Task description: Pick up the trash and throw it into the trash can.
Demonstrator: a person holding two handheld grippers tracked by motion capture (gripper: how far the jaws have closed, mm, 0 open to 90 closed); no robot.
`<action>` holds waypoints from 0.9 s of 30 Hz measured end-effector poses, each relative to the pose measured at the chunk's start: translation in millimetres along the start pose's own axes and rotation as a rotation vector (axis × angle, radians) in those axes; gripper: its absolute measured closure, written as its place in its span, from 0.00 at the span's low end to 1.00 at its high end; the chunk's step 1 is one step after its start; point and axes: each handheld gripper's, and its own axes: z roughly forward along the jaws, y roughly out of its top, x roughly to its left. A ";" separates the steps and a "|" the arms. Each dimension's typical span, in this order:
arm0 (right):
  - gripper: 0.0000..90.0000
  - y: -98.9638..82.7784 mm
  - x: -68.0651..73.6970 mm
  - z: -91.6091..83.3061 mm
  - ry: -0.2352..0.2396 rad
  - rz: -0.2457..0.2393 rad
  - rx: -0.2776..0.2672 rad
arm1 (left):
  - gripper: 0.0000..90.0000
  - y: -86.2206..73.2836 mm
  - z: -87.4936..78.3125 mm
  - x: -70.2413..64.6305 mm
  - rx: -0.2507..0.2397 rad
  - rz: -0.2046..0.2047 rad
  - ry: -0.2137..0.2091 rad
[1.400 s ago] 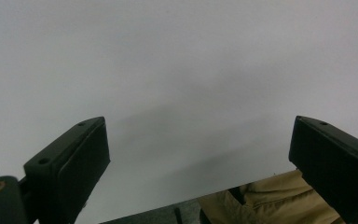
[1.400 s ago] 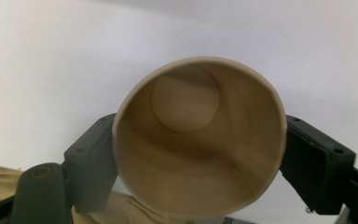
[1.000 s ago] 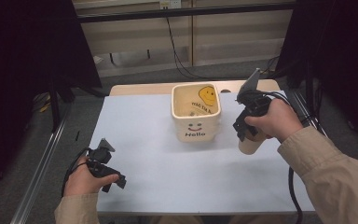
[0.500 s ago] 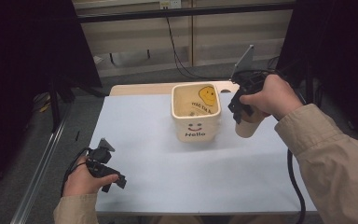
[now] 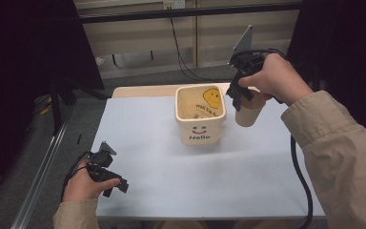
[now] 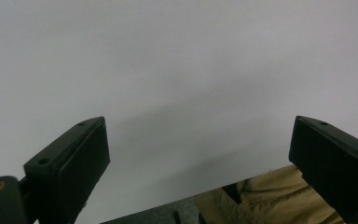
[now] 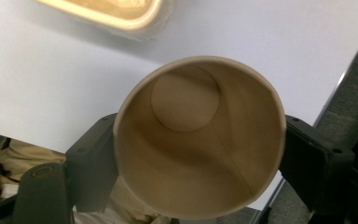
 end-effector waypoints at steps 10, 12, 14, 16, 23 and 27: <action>0.23 18.2 -4.6 -17.7 0.004 0.002 -0.011 | 0.05 0.3 1.6 -3.8 0.010 0.001 -0.001; 0.23 23.2 -4.9 -22.7 -0.009 -0.001 -0.014 | 0.05 0.6 1.3 -1.7 0.008 0.017 0.012; 0.23 25.1 -5.0 -24.4 -0.007 -0.002 -0.015 | 0.05 0.3 1.6 -2.2 0.009 0.004 0.006; 0.23 30.3 -4.5 -29.3 0.000 0.005 -0.021 | 0.05 0.5 1.4 -1.3 0.008 0.008 0.009; 0.23 41.6 -1.4 -35.1 -0.025 -0.003 -0.023 | 0.05 0.4 0.6 0.2 0.007 0.010 0.012; 0.23 47.9 1.8 -40.4 -0.043 -0.007 -0.019 | 0.05 0.7 1.9 0.1 -0.001 0.002 0.007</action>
